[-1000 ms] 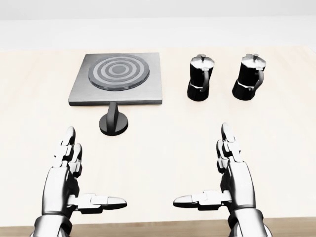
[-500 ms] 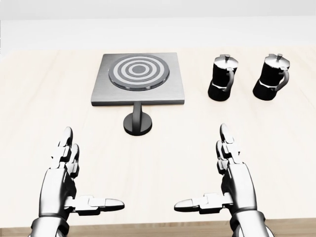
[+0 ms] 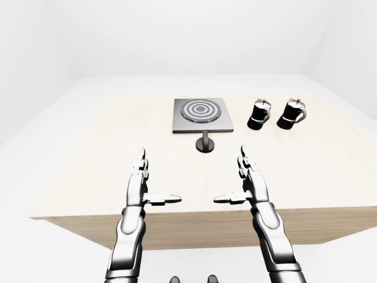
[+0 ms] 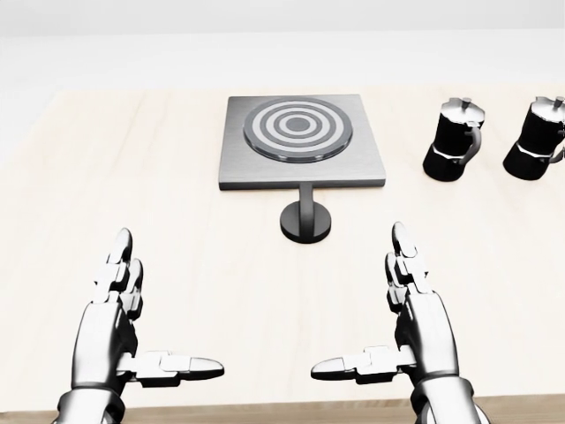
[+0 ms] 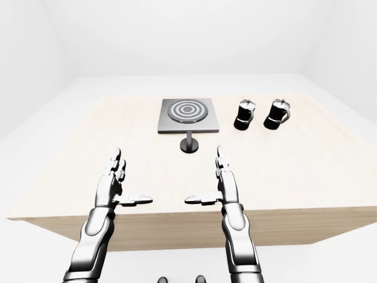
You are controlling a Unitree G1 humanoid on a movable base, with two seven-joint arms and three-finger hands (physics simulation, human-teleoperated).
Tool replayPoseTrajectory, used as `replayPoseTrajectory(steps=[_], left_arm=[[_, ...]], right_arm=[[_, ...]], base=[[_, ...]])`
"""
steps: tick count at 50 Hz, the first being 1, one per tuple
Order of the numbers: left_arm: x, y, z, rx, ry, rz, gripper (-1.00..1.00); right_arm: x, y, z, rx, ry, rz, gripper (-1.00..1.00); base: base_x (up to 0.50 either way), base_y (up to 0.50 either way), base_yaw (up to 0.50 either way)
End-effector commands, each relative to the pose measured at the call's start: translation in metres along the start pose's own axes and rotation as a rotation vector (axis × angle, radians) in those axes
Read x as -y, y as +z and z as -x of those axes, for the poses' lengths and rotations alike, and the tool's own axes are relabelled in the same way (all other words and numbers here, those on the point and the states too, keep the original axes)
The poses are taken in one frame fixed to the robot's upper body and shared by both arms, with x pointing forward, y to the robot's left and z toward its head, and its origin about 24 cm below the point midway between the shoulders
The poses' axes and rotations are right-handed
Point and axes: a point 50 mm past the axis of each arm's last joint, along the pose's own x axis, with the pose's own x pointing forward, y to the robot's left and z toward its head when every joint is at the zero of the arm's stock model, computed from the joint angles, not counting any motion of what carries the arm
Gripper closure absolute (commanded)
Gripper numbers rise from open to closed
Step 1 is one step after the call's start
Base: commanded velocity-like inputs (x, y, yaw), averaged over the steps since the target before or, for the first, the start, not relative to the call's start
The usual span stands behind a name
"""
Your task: Turn off the stove.
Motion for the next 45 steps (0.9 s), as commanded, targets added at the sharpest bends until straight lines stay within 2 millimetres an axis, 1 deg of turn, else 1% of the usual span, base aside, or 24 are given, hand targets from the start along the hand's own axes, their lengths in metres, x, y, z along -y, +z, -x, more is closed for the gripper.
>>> replayPoseTrajectory(steps=[1, 4, 6, 25, 38, 45], left_arm=[[0.001, -0.002, -0.0006, -0.009, -0.002, -0.012, -1.0], [0.0012, -0.0015, -0.0004, -0.007, -0.002, -0.013, -1.0], [0.0005, 0.0015, 0.001, 0.012, 0.0, -0.005, -1.0], [0.0002, -0.0002, 0.0003, 0.01, 0.0, -0.007, -1.0], [0.0005, 0.0017, 0.0009, 0.009, 0.0, -0.006, -1.0], [0.0001, 0.0018, 0.001, 0.012, 0.0, -0.005, -1.0]], right_arm=[[0.0007, -0.0002, -0.0007, -0.001, -0.007, 0.004, -1.0], [0.0002, 0.001, 0.0002, 0.002, -0.005, 0.007, -1.0], [-0.0026, 0.0, 0.0003, 0.009, 0.01, 0.028, -1.0], [-0.002, -0.0006, -0.0002, 0.009, 0.01, 0.019, -1.0], [-0.0027, -0.0006, -0.0002, 0.006, 0.012, 0.022, -1.0], [-0.0032, 0.0009, 0.0005, 0.014, 0.012, 0.025, -1.0]], base=[[0.0, 0.0, 0.0], [0.0, 0.0, 0.0], [0.5, -0.02, 0.0], [0.5, -0.04, 0.0], [0.47, -0.31, 0.0], [0.33, -0.36, 0.0]])
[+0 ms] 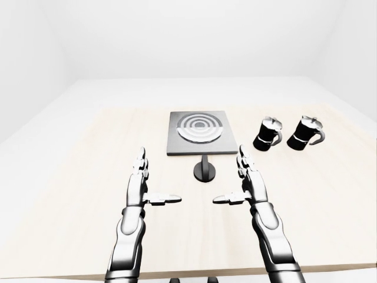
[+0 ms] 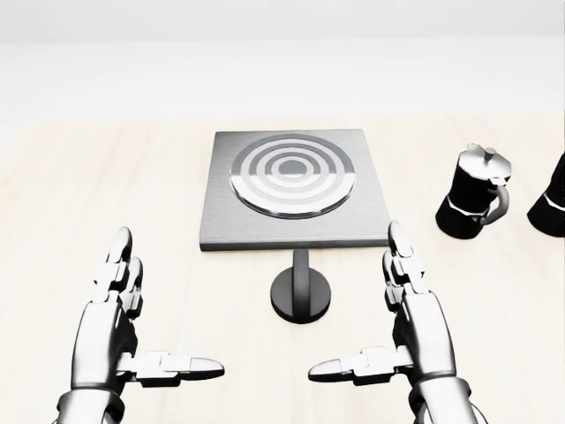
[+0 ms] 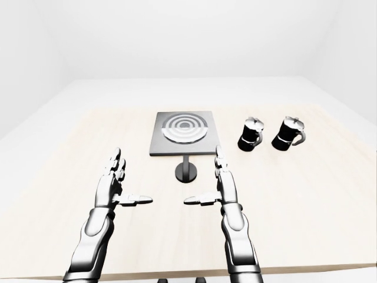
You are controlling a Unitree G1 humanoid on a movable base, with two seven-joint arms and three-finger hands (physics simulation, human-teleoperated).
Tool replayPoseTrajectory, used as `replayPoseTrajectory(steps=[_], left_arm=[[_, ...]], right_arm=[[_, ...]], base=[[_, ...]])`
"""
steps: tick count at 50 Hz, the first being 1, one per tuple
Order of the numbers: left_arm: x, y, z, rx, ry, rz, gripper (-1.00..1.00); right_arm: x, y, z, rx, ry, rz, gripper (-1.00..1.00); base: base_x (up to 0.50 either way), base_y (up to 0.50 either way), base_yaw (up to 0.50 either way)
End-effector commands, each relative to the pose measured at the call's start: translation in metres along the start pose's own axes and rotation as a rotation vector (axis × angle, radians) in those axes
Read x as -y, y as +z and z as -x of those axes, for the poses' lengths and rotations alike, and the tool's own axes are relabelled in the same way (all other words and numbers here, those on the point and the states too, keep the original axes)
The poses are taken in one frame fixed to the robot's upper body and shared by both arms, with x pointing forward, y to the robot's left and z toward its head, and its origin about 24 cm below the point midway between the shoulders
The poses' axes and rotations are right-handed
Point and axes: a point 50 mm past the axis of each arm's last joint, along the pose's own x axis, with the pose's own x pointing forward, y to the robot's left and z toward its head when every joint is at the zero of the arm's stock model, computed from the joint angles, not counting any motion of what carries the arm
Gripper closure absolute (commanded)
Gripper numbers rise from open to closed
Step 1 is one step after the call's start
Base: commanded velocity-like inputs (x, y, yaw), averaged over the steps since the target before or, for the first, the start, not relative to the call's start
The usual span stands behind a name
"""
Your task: Turn off the stove.
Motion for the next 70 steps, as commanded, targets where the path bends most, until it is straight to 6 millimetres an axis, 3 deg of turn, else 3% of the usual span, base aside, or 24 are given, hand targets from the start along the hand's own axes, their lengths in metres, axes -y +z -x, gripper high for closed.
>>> replayPoseTrajectory(steps=[1, 42, 57, 59, 70], left_arm=[[0.0, 0.0, 0.0, 0.001, 0.001, 0.001, -1.0], [-0.005, 0.004, 0.002, 0.025, 0.032, 0.014, -1.0], [-0.03, 0.017, 0.018, 0.093, 0.269, -0.018, -1.0], [-0.041, 0.024, 0.029, 0.123, 0.39, -0.053, -1.0], [-0.07, 0.022, 0.058, 0.105, 0.636, -0.039, -1.0]], right_arm=[[-0.001, 0.0, 0.0, 0.003, 0.0, 0.004, -1.0], [0.001, 0.001, 0.0, 0.014, -0.031, 0.013, -1.0], [0.001, 0.002, 0.0, 0.014, -0.031, 0.016, -1.0], [0.001, 0.0, -0.001, 0.015, -0.029, 0.02, -1.0], [0.001, 0.0, -0.001, 0.016, -0.03, 0.023, -1.0]], base=[[0.23, -0.31, 0.0], [0.03, -0.04, 0.0], [0.0, 0.0, 0.0], [0.0, 0.0, 0.0], [0.0, 0.0, 0.0]])
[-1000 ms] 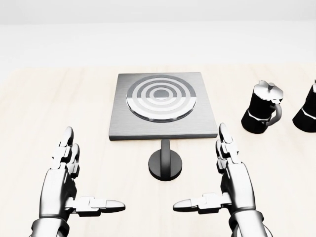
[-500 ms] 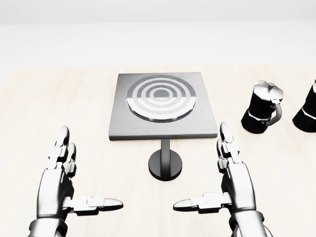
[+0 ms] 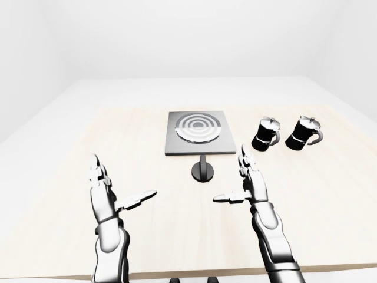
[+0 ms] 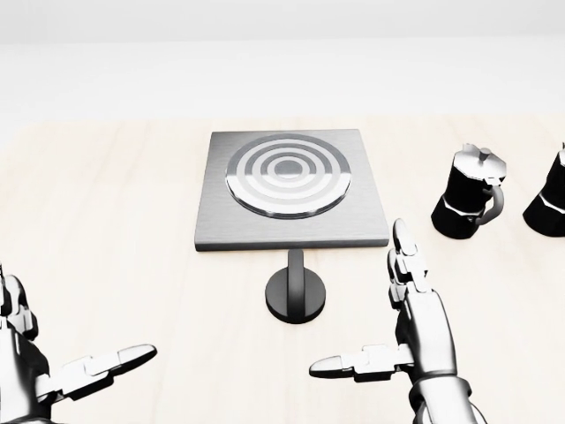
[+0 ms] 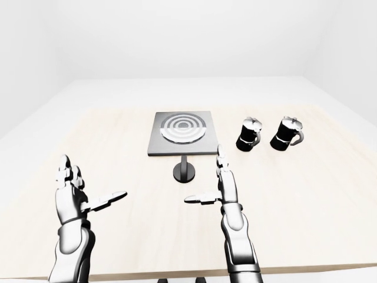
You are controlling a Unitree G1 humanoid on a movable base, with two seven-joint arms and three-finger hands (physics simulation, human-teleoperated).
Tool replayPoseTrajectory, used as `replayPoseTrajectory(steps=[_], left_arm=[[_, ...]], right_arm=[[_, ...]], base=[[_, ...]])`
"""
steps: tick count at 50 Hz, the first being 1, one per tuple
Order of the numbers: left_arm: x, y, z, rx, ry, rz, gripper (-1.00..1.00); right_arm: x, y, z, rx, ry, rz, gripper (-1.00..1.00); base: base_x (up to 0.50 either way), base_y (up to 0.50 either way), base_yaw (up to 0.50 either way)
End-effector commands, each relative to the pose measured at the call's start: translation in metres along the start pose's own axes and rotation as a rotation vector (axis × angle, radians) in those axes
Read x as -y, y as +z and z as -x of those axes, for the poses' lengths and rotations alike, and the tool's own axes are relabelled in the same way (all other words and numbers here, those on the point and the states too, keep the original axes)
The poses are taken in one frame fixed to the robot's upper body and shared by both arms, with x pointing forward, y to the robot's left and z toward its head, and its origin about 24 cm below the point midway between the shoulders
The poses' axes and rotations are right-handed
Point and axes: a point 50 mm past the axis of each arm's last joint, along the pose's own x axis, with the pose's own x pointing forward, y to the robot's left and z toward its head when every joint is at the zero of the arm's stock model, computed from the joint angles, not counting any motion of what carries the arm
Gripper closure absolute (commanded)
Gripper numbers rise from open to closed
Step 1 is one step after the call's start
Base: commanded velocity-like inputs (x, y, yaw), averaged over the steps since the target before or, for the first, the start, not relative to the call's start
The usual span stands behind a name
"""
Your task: Turn off the stove.
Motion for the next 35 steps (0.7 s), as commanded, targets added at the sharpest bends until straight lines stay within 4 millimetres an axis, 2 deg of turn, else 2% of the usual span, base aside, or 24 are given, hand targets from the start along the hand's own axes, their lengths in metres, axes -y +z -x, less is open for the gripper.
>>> replayPoseTrajectory(steps=[1, 7, 14, 24, 35], left_arm=[[-0.036, 0.005, 0.014, 0.004, 0.235, -0.018, -1.0], [-0.048, 0.003, 0.016, -0.036, 0.297, 0.026, -1.0], [-0.065, 0.002, 0.031, -0.03, 0.375, 0.007, -1.0], [-0.079, 0.0, 0.048, -0.045, 0.46, 0.016, -1.0], [-0.088, -0.004, 0.05, -0.072, 0.509, 0.039, -1.0]], right_arm=[[0.0, 0.0, 0.0, 0.001, 0.001, 0.005, -1.0], [0.0, -0.001, -0.001, 0.001, 0.001, 0.005, -1.0], [-0.001, 0.0, 0.0, 0.0, -0.001, 0.007, -1.0], [-0.001, -0.001, 0.0, -0.001, 0.0, 0.01, -1.0], [-0.001, 0.0, 0.0, -0.002, 0.0, 0.01, -1.0]], base=[[0.0, 0.0, 0.0], [0.0, 0.0, 0.0], [0.0, 0.0, 0.0], [0.0, 0.0, 0.0], [0.0, 0.0, 0.0]])
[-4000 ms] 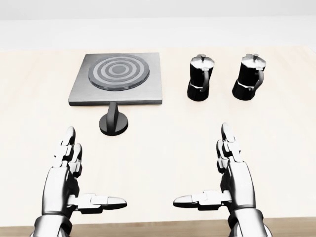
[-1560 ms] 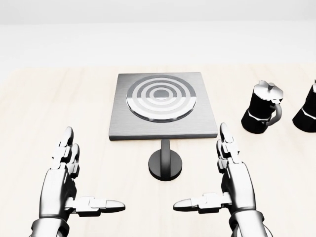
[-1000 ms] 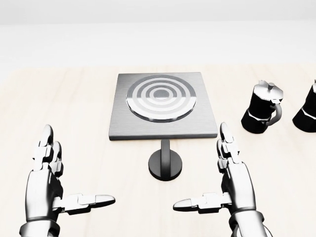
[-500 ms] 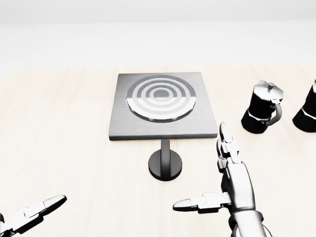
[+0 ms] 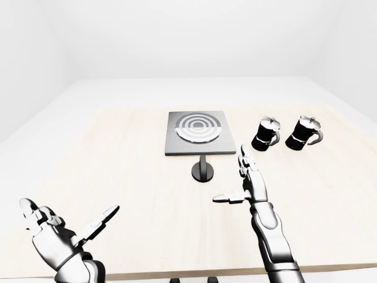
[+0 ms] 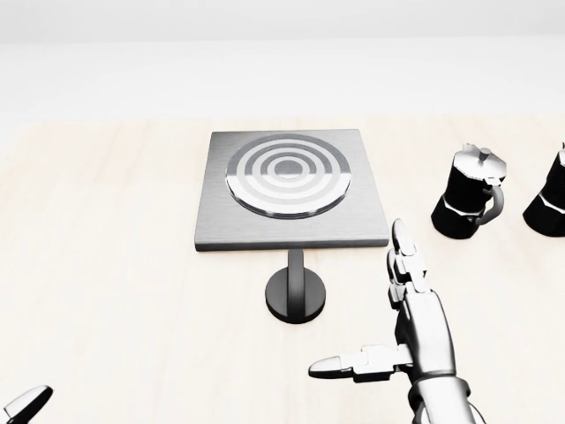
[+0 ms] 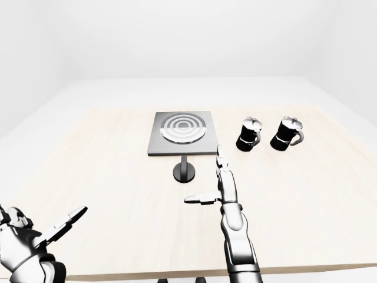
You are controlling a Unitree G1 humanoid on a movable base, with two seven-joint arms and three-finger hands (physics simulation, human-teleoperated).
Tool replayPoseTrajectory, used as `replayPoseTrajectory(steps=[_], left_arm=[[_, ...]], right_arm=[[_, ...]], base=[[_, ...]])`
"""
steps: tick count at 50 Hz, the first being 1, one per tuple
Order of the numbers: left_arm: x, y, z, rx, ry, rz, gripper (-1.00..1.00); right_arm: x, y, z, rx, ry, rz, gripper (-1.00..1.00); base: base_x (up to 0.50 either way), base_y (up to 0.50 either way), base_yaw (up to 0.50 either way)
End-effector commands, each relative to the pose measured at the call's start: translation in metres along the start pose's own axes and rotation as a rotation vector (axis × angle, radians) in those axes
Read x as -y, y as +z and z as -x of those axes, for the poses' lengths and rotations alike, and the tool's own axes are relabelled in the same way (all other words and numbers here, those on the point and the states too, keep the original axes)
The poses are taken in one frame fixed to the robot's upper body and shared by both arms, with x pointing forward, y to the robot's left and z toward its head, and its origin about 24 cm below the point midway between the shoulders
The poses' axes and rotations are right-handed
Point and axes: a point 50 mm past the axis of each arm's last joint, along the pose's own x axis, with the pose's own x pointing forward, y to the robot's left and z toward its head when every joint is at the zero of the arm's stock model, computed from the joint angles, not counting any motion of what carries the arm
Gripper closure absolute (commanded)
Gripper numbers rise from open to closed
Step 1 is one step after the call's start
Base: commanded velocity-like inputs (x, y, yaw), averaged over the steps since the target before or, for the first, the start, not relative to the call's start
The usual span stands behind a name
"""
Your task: Turn off the stove.
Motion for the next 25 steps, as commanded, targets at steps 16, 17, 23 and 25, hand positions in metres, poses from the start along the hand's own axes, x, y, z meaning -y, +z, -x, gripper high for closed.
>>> replayPoseTrajectory(steps=[16, 17, 23, 25], left_arm=[[-0.0086, -0.0037, 0.0019, -0.015, 0.05, -0.001, -1.0], [-0.0086, -0.0037, 0.0019, -0.015, 0.05, -0.001, -1.0], [-0.0086, -0.0037, 0.0019, -0.015, 0.05, -0.001, -1.0], [-0.0086, -0.0037, 0.0019, -0.015, 0.05, -0.001, -1.0]], right_arm=[[0.0, -0.0018, -0.0014, -0.014, -0.011, 0.027, -1.0], [0.0, -0.0018, -0.0014, -0.014, -0.011, 0.027, -1.0], [0.0, -0.0018, -0.0014, -0.014, -0.011, 0.027, -1.0], [0.0, -0.0018, -0.0014, -0.014, -0.011, 0.027, -1.0]], base=[[0.0, 0.0, 0.0], [0.0, 0.0, 0.0], [0.0, 0.0, 0.0], [0.0, 0.0, 0.0]])
